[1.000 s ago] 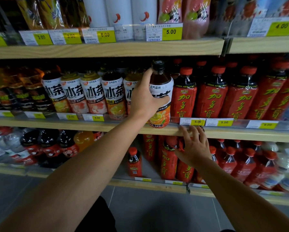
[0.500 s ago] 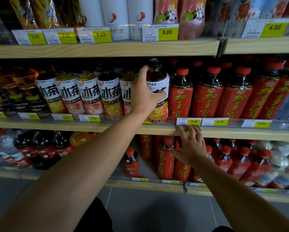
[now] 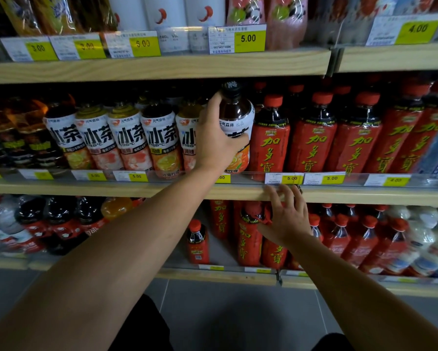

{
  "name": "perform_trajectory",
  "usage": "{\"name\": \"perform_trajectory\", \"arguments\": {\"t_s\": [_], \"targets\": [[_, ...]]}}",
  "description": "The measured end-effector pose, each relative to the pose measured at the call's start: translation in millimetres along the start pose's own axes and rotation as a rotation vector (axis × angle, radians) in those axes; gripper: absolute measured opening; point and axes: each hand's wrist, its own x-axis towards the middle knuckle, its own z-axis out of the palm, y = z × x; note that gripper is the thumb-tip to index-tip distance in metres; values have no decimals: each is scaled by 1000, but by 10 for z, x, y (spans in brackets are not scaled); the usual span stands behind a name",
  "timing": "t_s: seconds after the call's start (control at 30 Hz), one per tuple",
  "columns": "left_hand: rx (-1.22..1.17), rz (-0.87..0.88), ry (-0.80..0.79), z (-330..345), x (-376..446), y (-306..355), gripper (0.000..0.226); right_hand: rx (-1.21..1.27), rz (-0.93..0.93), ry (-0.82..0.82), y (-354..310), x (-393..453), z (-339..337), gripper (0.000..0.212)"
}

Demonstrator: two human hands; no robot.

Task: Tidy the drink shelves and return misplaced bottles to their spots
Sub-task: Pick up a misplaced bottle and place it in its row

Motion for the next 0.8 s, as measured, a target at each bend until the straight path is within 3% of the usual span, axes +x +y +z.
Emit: {"name": "perform_trajectory", "arguments": {"t_s": [0.53, 0.8], "targets": [[-25, 25, 71, 12, -45, 2, 86, 11, 21, -19, -30, -2, -12, 105], [4, -5, 12, 142, -103, -129, 87, 12, 21, -2, -11, 4, 21, 105]]}}
